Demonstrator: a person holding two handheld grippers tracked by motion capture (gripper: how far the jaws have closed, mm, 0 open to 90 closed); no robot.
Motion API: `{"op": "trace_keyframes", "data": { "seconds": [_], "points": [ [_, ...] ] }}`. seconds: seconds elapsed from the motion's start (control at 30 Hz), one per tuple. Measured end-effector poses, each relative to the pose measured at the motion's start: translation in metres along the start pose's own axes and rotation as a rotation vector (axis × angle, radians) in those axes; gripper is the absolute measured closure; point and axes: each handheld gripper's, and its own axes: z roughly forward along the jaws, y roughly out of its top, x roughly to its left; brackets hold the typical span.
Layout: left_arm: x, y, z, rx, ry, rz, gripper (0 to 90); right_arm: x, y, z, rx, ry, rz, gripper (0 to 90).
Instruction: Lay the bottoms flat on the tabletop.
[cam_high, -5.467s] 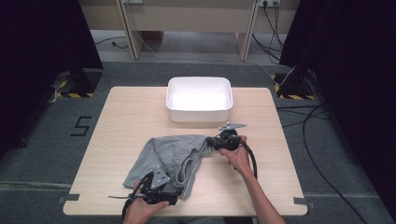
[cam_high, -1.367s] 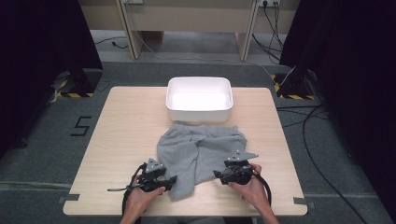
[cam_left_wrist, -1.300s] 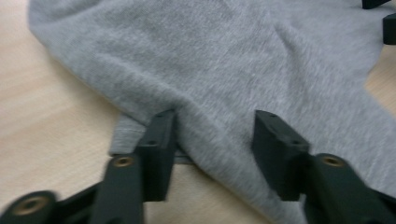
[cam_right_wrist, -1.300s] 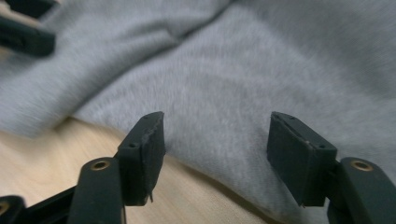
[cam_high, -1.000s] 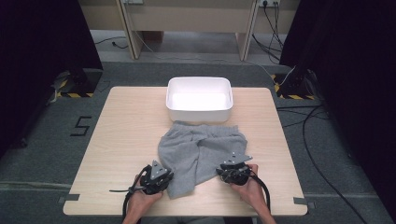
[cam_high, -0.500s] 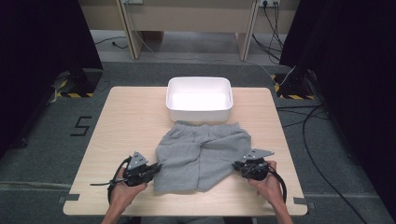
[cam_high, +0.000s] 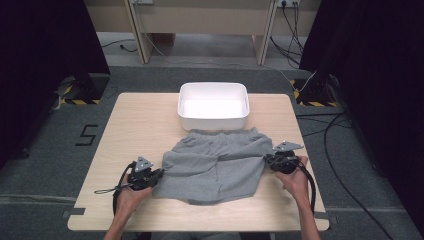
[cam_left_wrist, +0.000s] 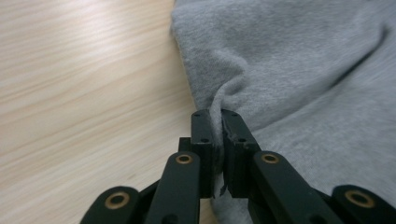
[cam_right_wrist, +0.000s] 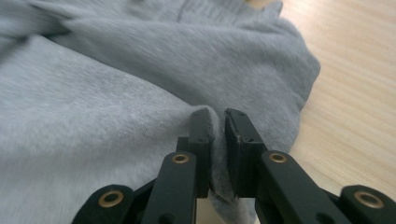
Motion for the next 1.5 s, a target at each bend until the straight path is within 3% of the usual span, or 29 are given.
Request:
{"op": "trace_keyframes", "data": {
  "seconds": [0.07, 0.13, 0.27, 0.4, 0.53, 0.63, 0.7, 0.73, 0.87, 0.93, 1.03, 1.13, 1.27, 1.37, 1.5],
  "points": [
    [0.005, -0.004, -0.001, 0.003, 0.003, -0.013, 82.2, 0.001, -0.002, 0.005, 0.003, 0.000, 0.018, 74.4],
    [0.005, -0.005, -0.002, 0.012, 0.006, -0.001, 80.8, 0.003, -0.001, 0.003, -0.001, -0.021, 0.018, 66.5],
    [0.003, -0.005, -0.004, 0.017, 0.020, 0.024, 77.3, 0.009, -0.004, -0.019, -0.033, -0.035, 0.017, 58.6],
    [0.002, -0.006, -0.006, 0.023, 0.025, 0.031, 75.2, 0.013, -0.016, -0.035, -0.045, 0.014, 0.055, 55.9],
    [-0.004, -0.008, -0.010, 0.044, 0.021, 0.068, 73.8, 0.023, -0.034, -0.045, -0.032, 0.073, 0.089, 55.1],
    [-0.007, -0.009, -0.013, 0.058, 0.019, 0.093, 73.3, 0.032, -0.044, -0.044, -0.006, 0.106, 0.094, 54.5],
    [-0.007, -0.009, -0.015, 0.075, 0.028, 0.109, 72.0, 0.036, -0.048, -0.039, -0.011, 0.152, 0.112, 52.8],
    [-0.007, -0.009, -0.016, 0.078, 0.029, 0.115, 71.5, 0.040, -0.049, -0.035, -0.015, 0.175, 0.145, 51.0],
    [-0.008, -0.010, -0.020, 0.097, 0.029, 0.131, 69.6, 0.052, -0.046, -0.019, 0.005, 0.168, 0.167, 44.5],
    [-0.010, -0.011, -0.021, 0.094, 0.035, 0.141, 69.8, 0.057, -0.044, -0.011, 0.017, 0.156, 0.148, 49.8],
    [-0.012, -0.013, -0.021, 0.090, 0.029, 0.144, 70.0, 0.059, -0.043, -0.009, 0.005, 0.144, 0.087, 72.9],
    [-0.015, -0.014, -0.023, 0.088, 0.025, 0.151, 70.3, 0.052, -0.043, -0.022, -0.034, 0.133, 0.071, 84.5],
    [-0.024, -0.013, -0.022, 0.092, 0.014, 0.178, 70.4, 0.040, -0.033, -0.056, -0.121, 0.119, 0.058, 86.7],
    [-0.031, -0.012, -0.020, 0.093, 0.010, 0.198, 70.4, 0.041, -0.016, -0.074, -0.168, 0.102, 0.010, 86.8],
    [-0.035, -0.011, -0.018, 0.092, 0.004, 0.204, 70.4, 0.058, 0.018, -0.069, -0.181, 0.139, -0.070, 86.8]
  ]
}}
